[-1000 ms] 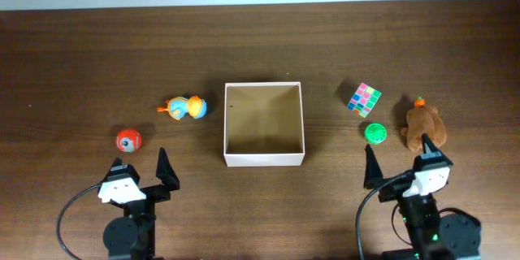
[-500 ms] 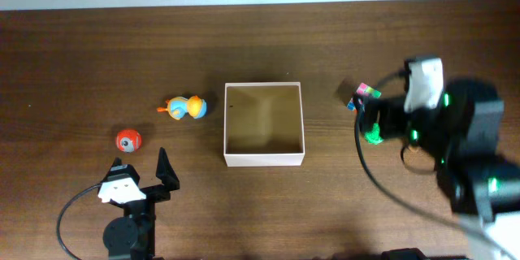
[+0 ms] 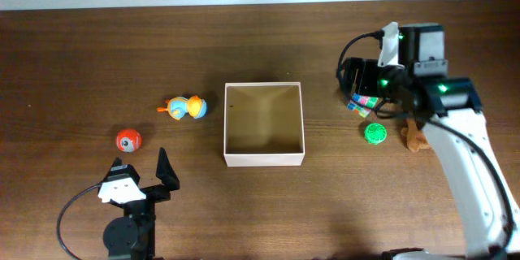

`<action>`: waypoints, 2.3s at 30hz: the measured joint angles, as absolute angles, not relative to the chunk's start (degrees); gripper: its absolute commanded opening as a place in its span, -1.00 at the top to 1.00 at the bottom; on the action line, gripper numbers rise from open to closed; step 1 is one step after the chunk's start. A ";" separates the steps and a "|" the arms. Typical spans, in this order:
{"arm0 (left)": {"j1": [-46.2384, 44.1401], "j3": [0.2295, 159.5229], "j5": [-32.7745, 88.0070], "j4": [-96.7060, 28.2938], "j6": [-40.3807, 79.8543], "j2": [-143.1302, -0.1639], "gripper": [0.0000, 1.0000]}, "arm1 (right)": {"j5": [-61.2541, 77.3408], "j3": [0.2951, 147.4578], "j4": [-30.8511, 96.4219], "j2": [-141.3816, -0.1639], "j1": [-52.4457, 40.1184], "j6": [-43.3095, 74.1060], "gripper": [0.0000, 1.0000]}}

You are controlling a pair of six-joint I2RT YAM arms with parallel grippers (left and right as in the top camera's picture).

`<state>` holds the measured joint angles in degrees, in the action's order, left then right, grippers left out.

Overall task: Pack container
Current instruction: 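Move the right gripper over the Rubik's cube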

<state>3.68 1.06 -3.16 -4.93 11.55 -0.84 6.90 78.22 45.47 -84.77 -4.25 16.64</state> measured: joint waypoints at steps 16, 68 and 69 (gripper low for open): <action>3.68 1.06 -3.18 -4.93 11.55 -0.84 -0.98 | -6.44 78.22 44.99 -100.95 -4.25 42.22 -0.98; 3.68 1.06 -3.16 -4.93 11.55 -0.84 -0.99 | 7.07 78.22 35.64 -114.50 3.66 27.86 -0.89; 3.68 1.06 -3.18 -4.93 11.55 -0.84 -0.98 | 7.09 78.22 35.68 -114.50 3.66 27.73 -0.89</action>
